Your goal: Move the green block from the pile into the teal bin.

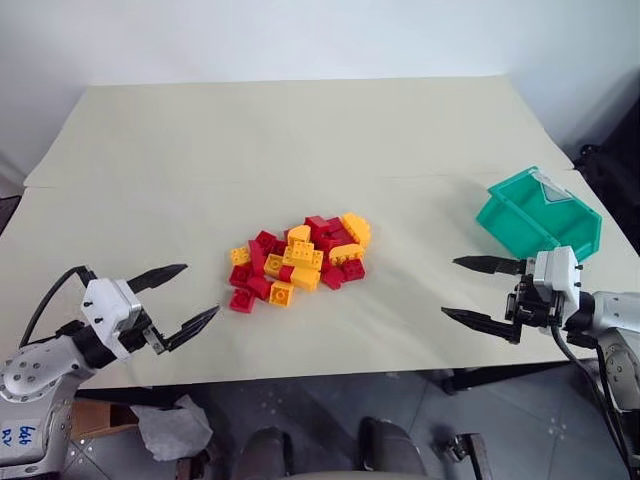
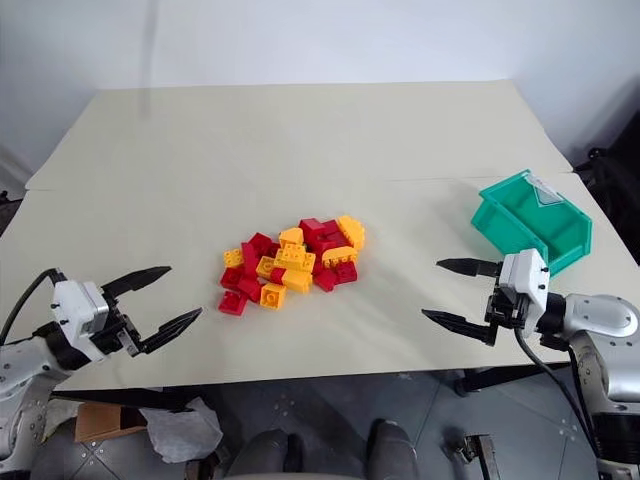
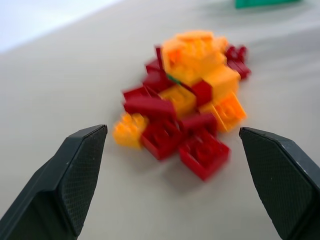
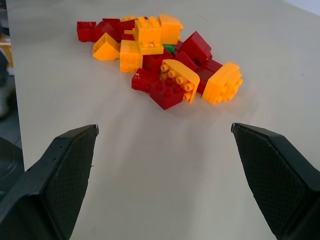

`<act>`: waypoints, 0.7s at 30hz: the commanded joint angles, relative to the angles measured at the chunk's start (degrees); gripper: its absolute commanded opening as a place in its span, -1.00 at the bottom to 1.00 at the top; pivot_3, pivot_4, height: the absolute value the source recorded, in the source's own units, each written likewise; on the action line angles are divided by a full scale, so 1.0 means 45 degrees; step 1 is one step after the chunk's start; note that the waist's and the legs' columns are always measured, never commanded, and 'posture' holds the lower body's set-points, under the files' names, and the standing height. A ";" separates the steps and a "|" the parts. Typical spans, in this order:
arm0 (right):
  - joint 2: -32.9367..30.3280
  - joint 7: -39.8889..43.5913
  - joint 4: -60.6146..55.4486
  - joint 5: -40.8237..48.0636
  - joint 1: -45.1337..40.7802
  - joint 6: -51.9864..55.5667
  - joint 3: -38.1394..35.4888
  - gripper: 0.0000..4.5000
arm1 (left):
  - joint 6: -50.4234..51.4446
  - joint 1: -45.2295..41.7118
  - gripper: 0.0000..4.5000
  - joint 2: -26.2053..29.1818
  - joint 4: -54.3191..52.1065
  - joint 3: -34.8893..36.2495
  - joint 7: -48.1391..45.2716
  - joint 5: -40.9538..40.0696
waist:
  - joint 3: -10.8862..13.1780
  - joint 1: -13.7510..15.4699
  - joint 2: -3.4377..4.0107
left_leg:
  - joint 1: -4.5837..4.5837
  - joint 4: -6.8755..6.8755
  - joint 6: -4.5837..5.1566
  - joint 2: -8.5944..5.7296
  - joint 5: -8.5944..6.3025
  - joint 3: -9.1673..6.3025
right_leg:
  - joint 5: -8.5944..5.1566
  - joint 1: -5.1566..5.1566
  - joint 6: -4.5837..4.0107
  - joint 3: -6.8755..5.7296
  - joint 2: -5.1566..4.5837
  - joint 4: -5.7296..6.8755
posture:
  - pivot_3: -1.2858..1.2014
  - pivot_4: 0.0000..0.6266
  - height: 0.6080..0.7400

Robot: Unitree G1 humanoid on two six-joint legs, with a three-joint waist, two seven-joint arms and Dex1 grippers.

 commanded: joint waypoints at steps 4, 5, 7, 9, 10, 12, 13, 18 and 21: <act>0.0372 -0.0174 0.0052 -0.0028 -0.0521 -0.0170 0.0199 0.98 | 0.0833 0.0443 1.00 0.0164 -0.0542 0.0447 -0.0211 -0.0903 | 0.0000 0.0018 0.0000 | 0.0000 0.0002 0.0001 -0.0001 0.0000 0.0004 | 0.0000 0.0001 0.0000 0.0008 -0.0001 -0.0001 | 0.03 -0.52 1.00; 0.0400 -0.0172 0.0034 -0.0003 -0.0616 -0.0126 0.0274 0.98 | 0.0803 0.0544 1.00 0.0054 -0.0659 0.0552 -0.0354 -0.1198 | 0.0000 0.0019 0.0000 | -0.0001 0.0002 0.0001 -0.0001 0.0000 0.0003 | 0.0000 0.0001 0.0000 0.0009 -0.0001 -0.0003 | 0.03 -0.52 1.00; 0.0488 -0.0223 -0.0016 0.0077 -0.0834 0.0037 0.0418 0.98 | 0.0771 0.0790 1.00 0.0041 -0.0749 0.0646 -0.0506 -0.1273 | 0.0000 0.0042 0.0000 | -0.0002 0.0002 0.0001 0.0002 -0.0001 -0.0001 | 0.0000 0.0000 0.0000 0.0008 -0.0001 -0.0001 | 0.03 -0.52 1.00; 0.0601 -0.0331 -0.0183 0.0255 -0.1148 0.0594 0.0710 0.98 | 0.0721 0.1015 1.00 -0.0148 -0.0593 0.0953 -0.0573 -0.1556 | 0.0000 0.0034 0.0000 | -0.0001 0.0003 0.0001 0.0002 -0.0001 -0.0004 | 0.0000 0.0001 0.0000 0.0004 -0.0001 0.0001 | 0.03 -0.52 1.00; 0.0691 -0.0399 -0.0254 0.0259 -0.1356 0.0843 0.0921 0.98 | 0.0633 0.1123 1.00 -0.0267 -0.0428 0.1136 -0.0610 -0.1682 | 0.0000 0.0027 0.0001 | 0.0000 0.0002 0.0001 0.0002 -0.0001 -0.0001 | 0.0000 0.0001 0.0000 0.0005 -0.0001 0.0000 | 0.03 -0.52 1.00; 0.1062 -0.0702 -0.0431 0.0311 -0.1909 0.1473 0.1436 0.81 | 0.0416 0.1446 1.00 -0.0515 -0.0215 0.1476 -0.0608 -0.1729 | 0.0000 -0.0027 0.0000 | 0.0002 0.0002 0.0001 0.0004 -0.0001 0.0001 | 0.0000 0.0000 -0.0001 0.0006 -0.0001 0.0002 | 0.03 -0.52 1.00; 0.1233 -0.0810 -0.0498 0.0290 -0.2145 0.1639 0.1655 0.73 | 0.0324 0.1554 1.00 -0.0617 -0.0186 0.1597 -0.0559 -0.1695 | 0.0000 -0.0059 0.0000 | 0.0004 0.0002 -0.0001 0.0009 -0.0002 0.0002 | -0.0001 -0.0002 -0.0001 0.0005 0.0000 0.0008 | 0.03 -0.52 1.00; 0.1976 -0.1024 -0.0432 -0.0592 -0.3347 0.1844 0.3175 -0.04 | 0.0008 0.2427 1.00 -0.0972 -0.0064 0.2230 -0.0479 -0.1568 | 0.0001 -0.0031 0.0002 | -0.0001 0.0002 -0.0002 0.0009 -0.0004 0.0004 | -0.0001 -0.0010 -0.0003 0.0005 0.0000 0.0011 | 0.03 -0.52 1.00; 0.2414 -0.1178 -0.0469 -0.0896 -0.3821 0.1947 0.3838 -0.52 | -0.0184 0.2796 1.00 -0.1142 -0.0241 0.2279 -0.0549 -0.1521 | 0.0001 0.0039 0.0002 | -0.0006 0.0003 0.0002 0.0007 -0.0010 -0.0004 | -0.0001 -0.0009 -0.0002 -0.0001 0.0000 0.0008 | 0.03 -0.52 1.00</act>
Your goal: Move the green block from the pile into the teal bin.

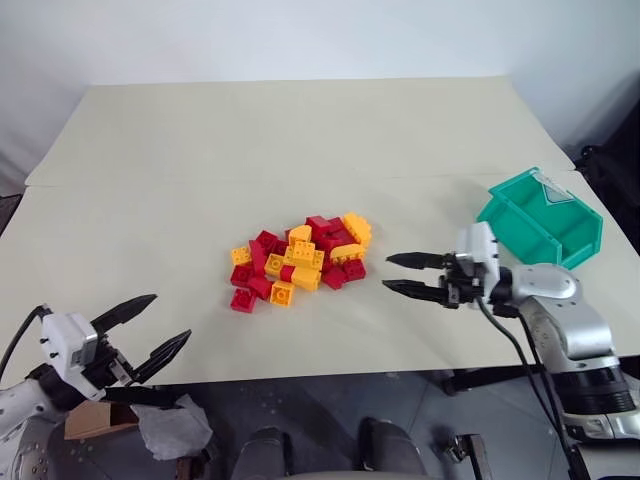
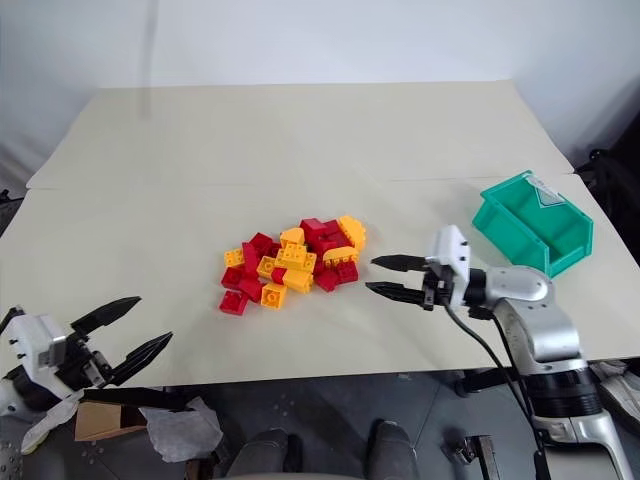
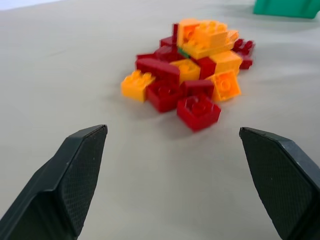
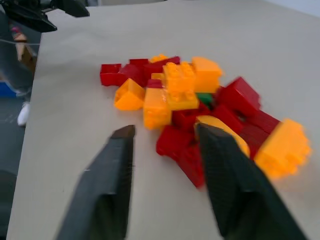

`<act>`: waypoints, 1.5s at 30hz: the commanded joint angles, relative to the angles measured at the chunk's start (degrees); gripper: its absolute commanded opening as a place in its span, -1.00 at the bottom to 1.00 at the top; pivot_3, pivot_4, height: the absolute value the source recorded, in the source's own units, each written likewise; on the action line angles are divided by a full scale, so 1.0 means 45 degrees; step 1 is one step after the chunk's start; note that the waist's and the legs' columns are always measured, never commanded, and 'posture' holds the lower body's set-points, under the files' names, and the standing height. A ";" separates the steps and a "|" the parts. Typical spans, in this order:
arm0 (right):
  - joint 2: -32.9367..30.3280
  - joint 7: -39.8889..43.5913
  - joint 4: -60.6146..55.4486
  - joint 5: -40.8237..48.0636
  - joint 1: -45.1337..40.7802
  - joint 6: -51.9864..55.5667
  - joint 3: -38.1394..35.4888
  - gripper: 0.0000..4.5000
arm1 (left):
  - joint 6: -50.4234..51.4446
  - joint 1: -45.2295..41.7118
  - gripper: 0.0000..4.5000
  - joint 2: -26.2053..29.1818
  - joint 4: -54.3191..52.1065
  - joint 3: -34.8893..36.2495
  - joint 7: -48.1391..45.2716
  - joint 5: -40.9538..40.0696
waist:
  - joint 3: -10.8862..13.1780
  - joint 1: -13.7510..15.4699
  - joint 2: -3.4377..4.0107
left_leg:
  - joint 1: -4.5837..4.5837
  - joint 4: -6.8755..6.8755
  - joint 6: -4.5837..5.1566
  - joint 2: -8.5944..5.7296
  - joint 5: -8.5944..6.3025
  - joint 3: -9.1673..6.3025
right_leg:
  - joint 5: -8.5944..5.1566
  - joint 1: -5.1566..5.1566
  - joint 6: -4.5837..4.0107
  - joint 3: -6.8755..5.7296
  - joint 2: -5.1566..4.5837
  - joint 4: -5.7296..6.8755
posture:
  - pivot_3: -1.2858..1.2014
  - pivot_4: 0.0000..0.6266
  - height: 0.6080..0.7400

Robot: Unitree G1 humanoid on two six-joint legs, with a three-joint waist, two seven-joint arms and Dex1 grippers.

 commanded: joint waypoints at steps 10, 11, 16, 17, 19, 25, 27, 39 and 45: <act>0.1623 -0.0313 -0.0197 -0.1687 -0.1385 0.0206 0.2623 -0.99 | -0.0016 0.0133 1.00 -0.0490 -0.1499 -0.0627 0.0436 -0.0082 | 0.0000 -0.0096 0.0001 | 0.0003 0.0000 -0.0004 0.0003 -0.0004 0.0009 | 0.0000 -0.0014 0.0000 -0.0002 0.0000 0.0021 | 0.03 -0.52 1.00; 0.1732 -0.0211 -0.0160 -0.1764 -0.1398 0.0239 0.2847 -0.99 | 0.0070 -0.0015 1.00 -0.0521 -0.1627 -0.0777 0.0569 -0.0101 | -0.0001 -0.0095 0.0000 | 0.0003 0.0000 -0.0005 0.0003 -0.0004 0.0007 | 0.0000 -0.0016 0.0000 -0.0003 0.0000 0.0030 | 0.03 -0.52 1.00; 0.2930 -0.1143 0.1677 -0.3214 -0.2626 -0.0271 0.3710 -0.99 | 0.0209 -0.0657 1.00 -0.0731 -0.1830 -0.1450 0.1051 -0.0024 | -0.0001 -0.0099 0.0000 | 0.0003 0.0007 -0.0006 0.0002 -0.0005 0.0014 | 0.0000 -0.0016 0.0000 -0.0003 0.0000 0.0029 | 0.03 -0.52 1.00; 0.3237 -0.1446 0.2285 -0.3567 -0.3038 -0.0437 0.3783 -0.99 | 0.0256 -0.0793 1.00 -0.0766 -0.1852 -0.1592 0.1139 -0.0015 | -0.0001 -0.0122 0.0000 | 0.0002 0.0011 -0.0007 0.0002 -0.0004 0.0016 | 0.0000 -0.0017 0.0000 -0.0002 0.0000 0.0034 | 0.03 -0.52 1.00; 0.3839 -0.1969 0.3295 -0.3874 -0.3718 -0.0672 0.3664 -0.99 | 0.0301 -0.0958 1.00 -0.0787 -0.1876 -0.1782 0.1233 0.0024 | -0.0001 -0.0191 0.0000 | 0.0007 0.0012 -0.0008 0.0003 -0.0004 0.0017 | 0.0000 -0.0025 0.0000 0.0001 0.0000 0.0053 | 0.03 -0.52 1.00; 0.4928 -0.3785 0.7057 -0.5194 -0.5920 -0.1571 0.3498 -0.99 | 0.0236 -0.1254 1.00 -0.0733 -0.1670 -0.1786 0.1300 0.0062 | -0.0001 -0.0402 0.0001 | 0.0004 0.0010 -0.0022 0.0006 -0.0008 0.0001 | 0.0000 -0.0060 0.0000 -0.0006 -0.0001 0.0133 | 0.03 -0.52 1.00; 0.5217 -0.4590 0.8429 -0.5587 -0.6648 -0.2117 0.3342 -0.99 | 0.0207 -0.1308 1.00 -0.0760 -0.1638 -0.1798 0.1342 0.0088 | -0.0001 -0.0440 0.0001 | 0.0005 0.0010 -0.0024 0.0006 -0.0009 0.0003 | 0.0000 -0.0063 0.0000 -0.0006 -0.0001 0.0135 | 0.03 -0.52 1.00; 0.7362 -0.3342 0.8568 -0.6297 -0.6873 -0.3533 0.4459 -0.99 | 0.0213 -0.1085 1.00 -0.1061 -0.1361 -0.1376 0.1782 -0.0150 | 0.0001 -0.0711 0.0005 | 0.0002 0.0003 -0.0029 0.0016 -0.0010 -0.0003 | -0.0001 -0.0072 -0.0001 -0.0008 0.0000 0.0151 | 0.03 -0.52 1.00; 0.6925 -0.2658 0.7426 -0.6983 -0.5887 -0.4064 0.5357 -0.99 | 0.0110 -0.0747 1.00 -0.1146 -0.1258 -0.1106 0.1809 -0.0164 | -0.0001 -0.0659 0.0001 | 0.0001 0.0003 -0.0036 0.0014 -0.0015 -0.0006 | -0.0001 -0.0075 -0.0001 -0.0007 -0.0001 0.0154 | 0.03 -0.52 1.00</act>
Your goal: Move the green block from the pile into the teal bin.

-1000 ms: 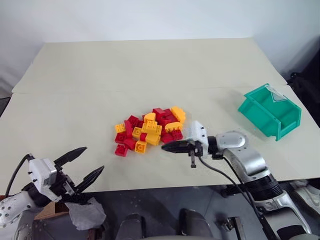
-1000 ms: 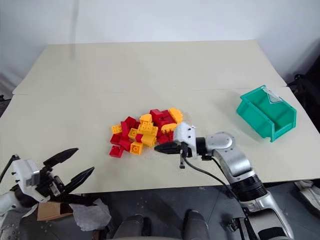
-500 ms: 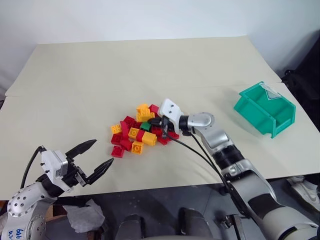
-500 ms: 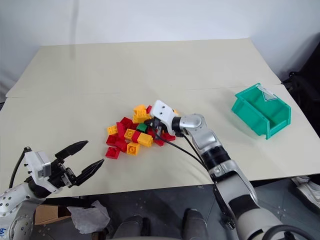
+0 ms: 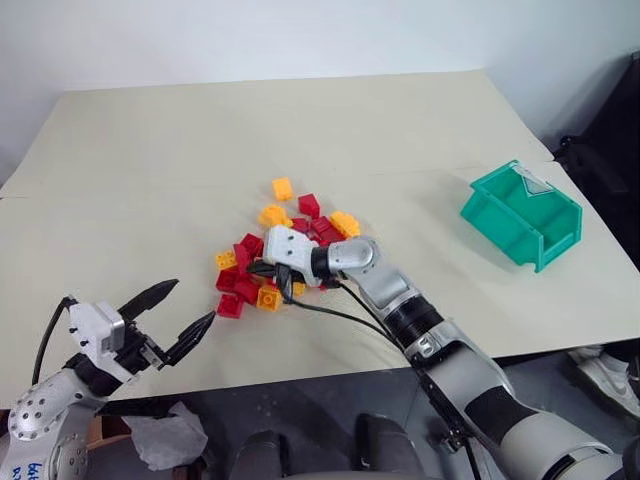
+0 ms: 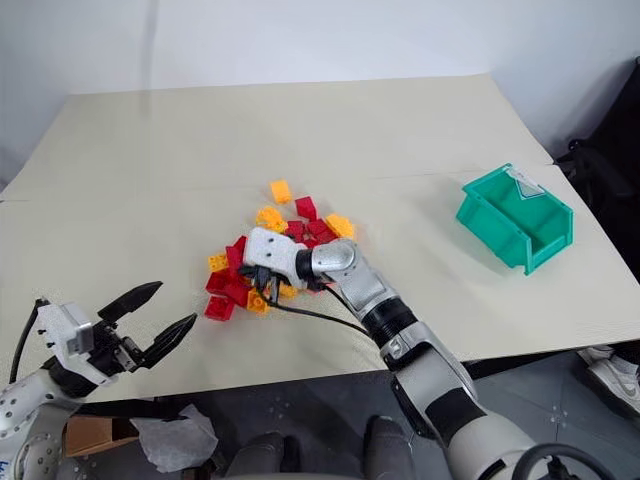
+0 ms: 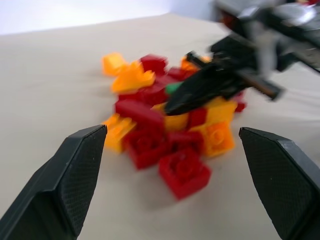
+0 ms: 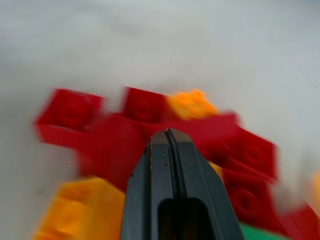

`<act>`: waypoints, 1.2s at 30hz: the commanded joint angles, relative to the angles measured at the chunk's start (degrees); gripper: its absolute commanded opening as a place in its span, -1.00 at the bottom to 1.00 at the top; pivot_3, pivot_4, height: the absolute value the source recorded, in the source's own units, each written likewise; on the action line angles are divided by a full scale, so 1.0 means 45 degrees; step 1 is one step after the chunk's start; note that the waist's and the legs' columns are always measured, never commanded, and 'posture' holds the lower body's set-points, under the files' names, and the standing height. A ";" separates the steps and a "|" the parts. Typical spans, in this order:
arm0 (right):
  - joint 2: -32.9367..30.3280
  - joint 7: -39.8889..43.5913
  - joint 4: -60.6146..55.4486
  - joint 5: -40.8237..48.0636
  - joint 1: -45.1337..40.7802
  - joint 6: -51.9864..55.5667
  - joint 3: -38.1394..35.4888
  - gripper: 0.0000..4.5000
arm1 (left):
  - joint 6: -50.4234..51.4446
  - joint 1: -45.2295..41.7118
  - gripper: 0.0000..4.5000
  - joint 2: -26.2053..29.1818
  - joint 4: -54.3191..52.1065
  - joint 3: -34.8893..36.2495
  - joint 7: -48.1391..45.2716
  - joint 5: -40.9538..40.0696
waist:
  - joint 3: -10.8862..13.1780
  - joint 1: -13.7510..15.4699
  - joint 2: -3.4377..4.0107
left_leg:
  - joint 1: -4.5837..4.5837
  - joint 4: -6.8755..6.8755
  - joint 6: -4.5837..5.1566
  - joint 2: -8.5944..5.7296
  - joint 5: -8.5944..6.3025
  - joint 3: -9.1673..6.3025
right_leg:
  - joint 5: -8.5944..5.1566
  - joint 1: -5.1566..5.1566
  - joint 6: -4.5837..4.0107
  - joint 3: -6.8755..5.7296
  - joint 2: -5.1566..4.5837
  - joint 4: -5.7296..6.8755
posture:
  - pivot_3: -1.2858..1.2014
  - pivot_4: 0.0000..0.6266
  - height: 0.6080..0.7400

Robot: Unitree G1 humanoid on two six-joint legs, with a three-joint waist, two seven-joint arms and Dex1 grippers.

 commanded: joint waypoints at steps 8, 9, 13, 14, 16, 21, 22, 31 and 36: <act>-0.2742 0.1226 -0.2236 0.0668 0.1427 0.0414 -0.1106 -0.99 | -0.0263 0.0367 1.00 -0.0219 -0.0349 0.0399 0.0100 -0.0117 | -0.0003 0.0093 -0.0005 | 0.0000 0.0003 -0.0001 0.0000 -0.0001 0.0003 | 0.0000 0.0001 0.0000 0.0002 0.0000 -0.0005 | 0.03 -0.52 1.00; -0.3105 0.1276 -0.2416 0.0763 0.1553 0.0551 -0.1311 -0.99 | -0.0254 0.0366 1.00 -0.0222 -0.0360 0.0388 0.0099 -0.0111 | -0.0002 0.0135 -0.0005 | 0.0001 0.0002 -0.0001 0.0000 -0.0001 0.0006 | 0.0000 0.0001 0.0000 0.0003 0.0000 -0.0007 | 0.03 -0.52 1.00; -0.4514 0.1687 -0.3140 0.1402 0.2224 0.0761 -0.2266 -0.99 | -0.0199 0.0190 1.00 -0.0161 -0.0274 0.0273 0.0005 -0.0098 | -0.0002 0.0228 -0.0005 | 0.0002 0.0003 0.0000 0.0003 -0.0002 0.0013 | 0.0000 0.0001 0.0000 0.0003 0.0000 -0.0016 | 0.03 -0.52 1.00; -0.4689 0.1843 -0.3306 0.1552 0.2351 0.0761 -0.2381 -0.99 | -0.0181 0.0139 1.00 -0.0145 -0.0250 0.0248 -0.0012 -0.0093 | -0.0002 0.0257 -0.0005 | 0.0002 0.0002 0.0000 0.0003 -0.0002 0.0015 | -0.0001 0.0001 -0.0001 0.0003 0.0000 -0.0020 | 0.03 -0.52 1.00; -0.5163 0.2442 -0.3868 0.2226 0.2742 0.0863 -0.2835 -0.99 | -0.0108 -0.0044 1.00 -0.0047 -0.0184 0.0172 -0.0105 -0.0096 | -0.0002 0.0287 -0.0005 | 0.0001 0.0002 0.0001 0.0004 -0.0003 0.0021 | 0.0000 0.0001 -0.0001 0.0003 0.0000 -0.0025 | 0.03 -0.52 1.00; -0.6235 0.3316 -0.5101 0.4488 0.3657 0.1655 -0.4698 -0.99 | 0.0102 -0.0611 1.00 0.0313 -0.0031 0.0177 -0.0276 -0.0188 | -0.0001 0.0340 -0.0006 | 0.0000 0.0002 0.0004 0.0006 -0.0004 0.0035 | 0.0000 0.0000 -0.0001 0.0004 0.0000 -0.0035 | 0.03 -0.52 1.00; -0.6339 0.3219 -0.5255 0.4900 0.3747 0.1986 -0.5097 -0.99 | 0.0114 -0.0670 1.00 0.0355 -0.0027 0.0185 -0.0280 -0.0192 | -0.0001 0.0353 -0.0006 | 0.0000 0.0003 0.0005 0.0005 -0.0005 0.0038 | 0.0000 0.0001 -0.0001 0.0004 0.0000 -0.0036 | 0.03 -0.52 1.00; -0.8423 0.3496 -0.5443 0.6040 0.5371 0.2560 -0.7399 0.05 | 0.0025 -0.0976 1.00 0.0416 -0.0231 -0.0063 -0.0474 -0.0110 | -0.0001 0.0439 -0.0006 | -0.0001 0.0004 0.0022 0.0007 -0.0017 0.0069 | 0.0000 0.0006 0.0000 0.0004 -0.0001 -0.0075 | 0.03 -0.52 1.00; -0.8569 0.3015 -0.5656 0.6073 0.5485 0.2917 -0.7428 0.80 | 0.0242 -0.1019 1.00 0.0491 -0.0232 -0.0241 -0.0718 -0.0207 | -0.0001 0.0313 -0.0005 | 0.0010 0.0004 0.0022 0.0011 -0.0016 0.0092 | 0.0000 0.0006 -0.0001 0.0012 -0.0001 -0.0077 | 0.03 -0.52 1.00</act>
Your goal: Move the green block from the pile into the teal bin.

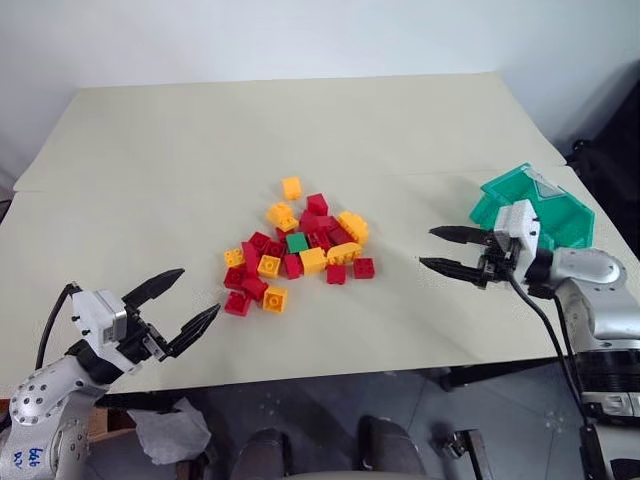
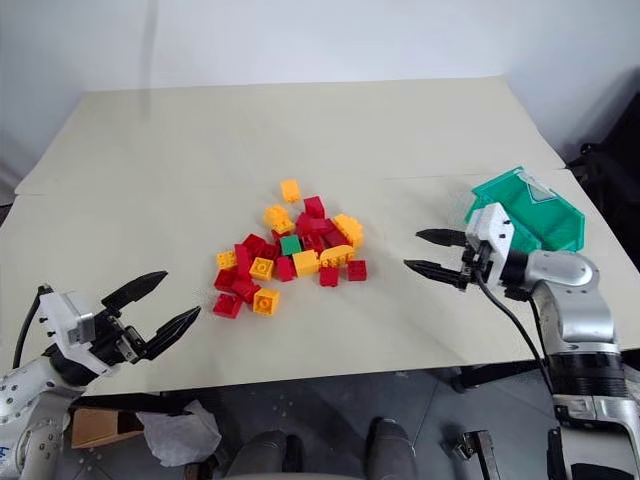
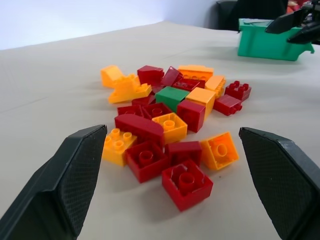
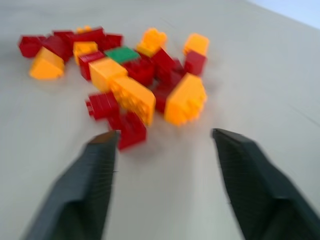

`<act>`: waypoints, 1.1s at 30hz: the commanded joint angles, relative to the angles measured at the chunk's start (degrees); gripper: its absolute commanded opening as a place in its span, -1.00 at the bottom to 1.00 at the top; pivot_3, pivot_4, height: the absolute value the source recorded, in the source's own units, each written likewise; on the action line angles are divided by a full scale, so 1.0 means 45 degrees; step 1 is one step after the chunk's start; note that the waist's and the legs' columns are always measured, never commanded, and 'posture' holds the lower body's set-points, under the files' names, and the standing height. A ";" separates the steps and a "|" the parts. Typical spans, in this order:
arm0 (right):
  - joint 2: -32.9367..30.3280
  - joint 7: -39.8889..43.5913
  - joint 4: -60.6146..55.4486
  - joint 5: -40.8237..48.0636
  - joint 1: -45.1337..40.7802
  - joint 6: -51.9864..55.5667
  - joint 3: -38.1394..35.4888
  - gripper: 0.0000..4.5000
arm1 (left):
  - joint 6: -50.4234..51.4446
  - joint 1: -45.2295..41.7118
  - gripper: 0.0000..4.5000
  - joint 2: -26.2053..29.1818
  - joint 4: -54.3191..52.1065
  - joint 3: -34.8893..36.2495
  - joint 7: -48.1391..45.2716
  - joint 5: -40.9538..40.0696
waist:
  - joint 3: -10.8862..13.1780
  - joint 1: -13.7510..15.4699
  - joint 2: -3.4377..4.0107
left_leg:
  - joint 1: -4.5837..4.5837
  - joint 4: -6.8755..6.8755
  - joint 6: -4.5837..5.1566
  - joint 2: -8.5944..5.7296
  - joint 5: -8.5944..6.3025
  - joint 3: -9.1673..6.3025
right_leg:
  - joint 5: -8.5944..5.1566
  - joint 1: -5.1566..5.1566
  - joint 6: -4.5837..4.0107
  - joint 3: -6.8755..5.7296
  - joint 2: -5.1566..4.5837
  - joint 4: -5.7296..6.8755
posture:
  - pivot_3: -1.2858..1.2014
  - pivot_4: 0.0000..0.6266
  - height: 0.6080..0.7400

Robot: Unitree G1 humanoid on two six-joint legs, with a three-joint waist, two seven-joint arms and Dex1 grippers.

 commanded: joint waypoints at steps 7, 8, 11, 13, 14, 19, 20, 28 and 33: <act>0.1335 -0.0751 -0.1842 0.0139 -0.2313 0.2793 0.2092 0.98 | 0.0053 -0.0017 1.00 0.0030 -0.0309 -0.0316 -0.0255 -0.0117 | 0.0000 -0.0042 0.0004 | 0.0008 0.0004 -0.0001 0.0011 0.0001 0.0010 | 0.0000 -0.0002 -0.0001 0.0005 0.0001 0.0007 | 0.03 -0.52 1.00; 0.1749 -0.1046 -0.1856 0.0028 -0.2900 0.3370 0.2531 0.98 | 0.0050 0.0018 1.00 0.0004 -0.0367 -0.0357 -0.0232 -0.0115 | 0.0000 -0.0035 0.0004 | 0.0010 0.0005 -0.0001 0.0013 0.0001 0.0010 | 0.0000 -0.0004 -0.0001 0.0005 0.0000 0.0010 | 0.03 -0.52 1.00; 0.2939 -0.1737 -0.1392 -0.0049 -0.4618 0.5394 0.3558 0.98 | 0.0023 0.0041 1.00 -0.0050 -0.0445 -0.0448 -0.0119 -0.0076 | 0.0001 -0.0020 0.0004 | -0.0006 0.0006 -0.0002 0.0015 0.0000 0.0005 | 0.0000 -0.0032 -0.0001 0.0004 0.0000 0.0037 | 0.03 -0.52 1.00; 0.3493 -0.2164 -0.0877 -0.0587 -0.5507 0.6233 0.4313 0.98 | -0.0014 0.0106 1.00 -0.0110 -0.0503 -0.0466 -0.0046 -0.0057 | 0.0000 0.0014 0.0003 | -0.0020 0.0007 -0.0004 0.0015 0.0000 0.0006 | 0.0000 -0.0068 -0.0002 0.0006 0.0000 0.0075 | 0.03 -0.52 1.00; 0.3694 -0.2339 -0.0592 -0.0921 -0.5888 0.6523 0.4702 0.98 | -0.0028 0.0130 1.00 -0.0136 -0.0516 -0.0473 -0.0019 -0.0046 | 0.0000 0.0029 0.0003 | -0.0022 0.0007 -0.0006 0.0015 -0.0001 -0.0003 | 0.0001 -0.0073 -0.0002 0.0002 0.0000 0.0092 | 0.03 -0.52 1.00; 0.5364 -0.3593 0.1478 -0.2033 -0.7718 0.7637 0.5720 0.98 | -0.0127 0.0303 1.00 -0.0365 -0.0657 -0.0586 0.0219 0.0058 | -0.0001 -0.0043 0.0001 | -0.0033 0.0006 -0.0012 0.0012 -0.0006 0.0010 | 0.0001 -0.0096 -0.0002 0.0001 -0.0001 0.0100 | 0.03 -0.52 1.00; 0.5594 -0.3731 0.1814 -0.2293 -0.7970 0.7639 0.5894 0.98 | -0.0137 0.0300 1.00 -0.0405 -0.0661 -0.0603 0.0263 0.0066 | -0.0001 -0.0051 0.0001 | -0.0033 0.0005 -0.0013 0.0013 -0.0006 0.0011 | 0.0000 -0.0098 -0.0002 0.0000 -0.0001 0.0103 | 0.03 -0.52 1.00; 0.7192 -0.4288 0.5007 -0.3395 -0.9351 0.6872 0.6034 0.98 | -0.0347 0.0318 1.00 -0.0723 -0.0589 -0.0828 0.0437 0.0225 | -0.0001 -0.0080 0.0001 | -0.0037 0.0003 -0.0014 0.0013 -0.0007 0.0022 | 0.0000 -0.0113 -0.0003 0.0001 -0.0001 0.0118 | 0.03 -0.52 1.00; 0.7612 -0.4246 0.6101 -0.4140 -0.9748 0.6904 0.6395 0.98 | -0.0458 0.0267 1.00 -0.0834 -0.0533 -0.0911 0.0572 0.0251 | -0.0001 -0.0127 0.0001 | -0.0040 0.0001 -0.0017 0.0014 -0.0008 0.0023 | 0.0000 -0.0117 -0.0003 0.0002 -0.0001 0.0117 | 0.03 -0.52 1.00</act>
